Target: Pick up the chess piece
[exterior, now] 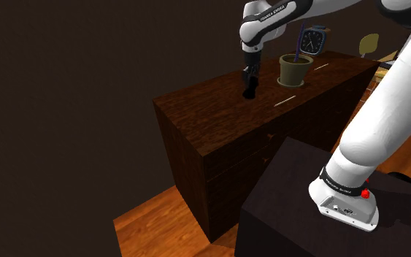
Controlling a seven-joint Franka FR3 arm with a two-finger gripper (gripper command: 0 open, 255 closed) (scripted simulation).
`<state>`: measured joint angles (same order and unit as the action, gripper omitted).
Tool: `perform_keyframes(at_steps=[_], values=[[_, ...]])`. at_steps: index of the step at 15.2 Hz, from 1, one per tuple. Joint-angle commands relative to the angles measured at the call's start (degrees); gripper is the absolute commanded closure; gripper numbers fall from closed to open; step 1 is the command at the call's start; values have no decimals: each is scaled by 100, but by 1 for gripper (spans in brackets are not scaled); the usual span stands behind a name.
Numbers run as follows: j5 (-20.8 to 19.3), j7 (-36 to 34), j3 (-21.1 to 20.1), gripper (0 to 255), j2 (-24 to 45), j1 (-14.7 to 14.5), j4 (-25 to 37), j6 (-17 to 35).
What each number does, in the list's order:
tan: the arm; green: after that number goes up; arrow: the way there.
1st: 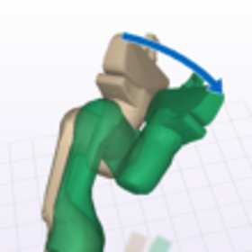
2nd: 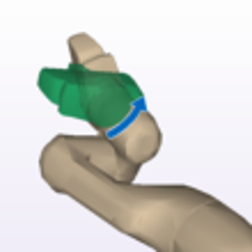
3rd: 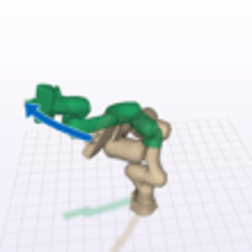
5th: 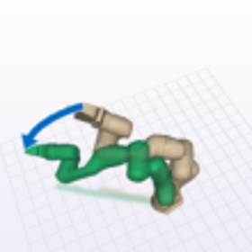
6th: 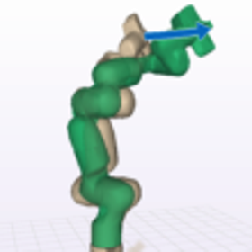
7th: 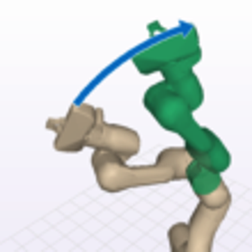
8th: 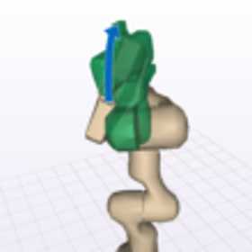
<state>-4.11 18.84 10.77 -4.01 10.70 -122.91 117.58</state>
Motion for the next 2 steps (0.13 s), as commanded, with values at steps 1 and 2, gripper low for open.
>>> perform_keyframes(at_steps=[1, 2], values=[[-5, -6, -5, 255, -41, -3, 45, -87], [-4, -6, -5, 255, -40, -3, 46, -87]])
